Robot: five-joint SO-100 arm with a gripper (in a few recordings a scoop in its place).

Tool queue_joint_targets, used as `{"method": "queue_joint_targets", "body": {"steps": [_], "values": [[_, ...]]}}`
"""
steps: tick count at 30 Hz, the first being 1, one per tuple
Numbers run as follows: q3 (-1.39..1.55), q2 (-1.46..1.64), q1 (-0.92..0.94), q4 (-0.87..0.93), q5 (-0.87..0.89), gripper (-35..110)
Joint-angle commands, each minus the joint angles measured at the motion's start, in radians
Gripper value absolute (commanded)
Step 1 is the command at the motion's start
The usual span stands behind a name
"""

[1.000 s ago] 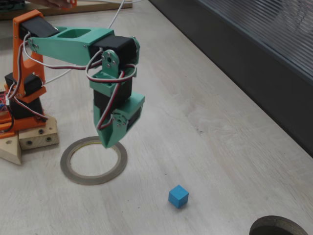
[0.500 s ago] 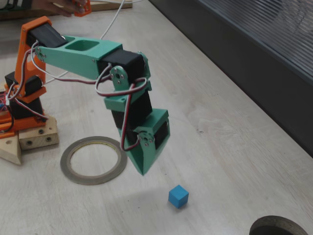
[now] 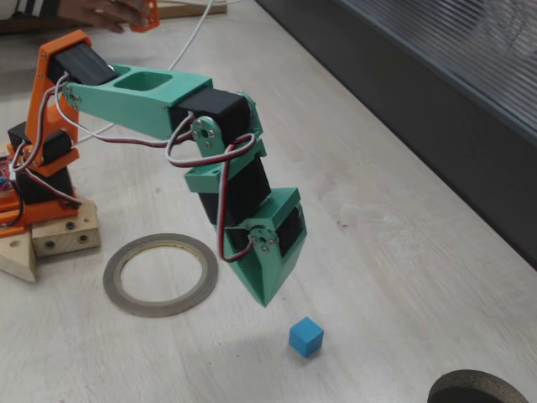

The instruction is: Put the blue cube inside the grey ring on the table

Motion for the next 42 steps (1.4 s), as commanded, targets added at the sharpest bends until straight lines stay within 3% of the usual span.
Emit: {"method": "queue_joint_targets", "body": {"steps": [1,9,42], "values": [[-0.034,-0.028,0.009,0.003,0.008,0],[-0.23,-0.153,0.012,0.005,0.008,0],[-0.232,-0.176,0.015,0.003,-0.003,0]]}}
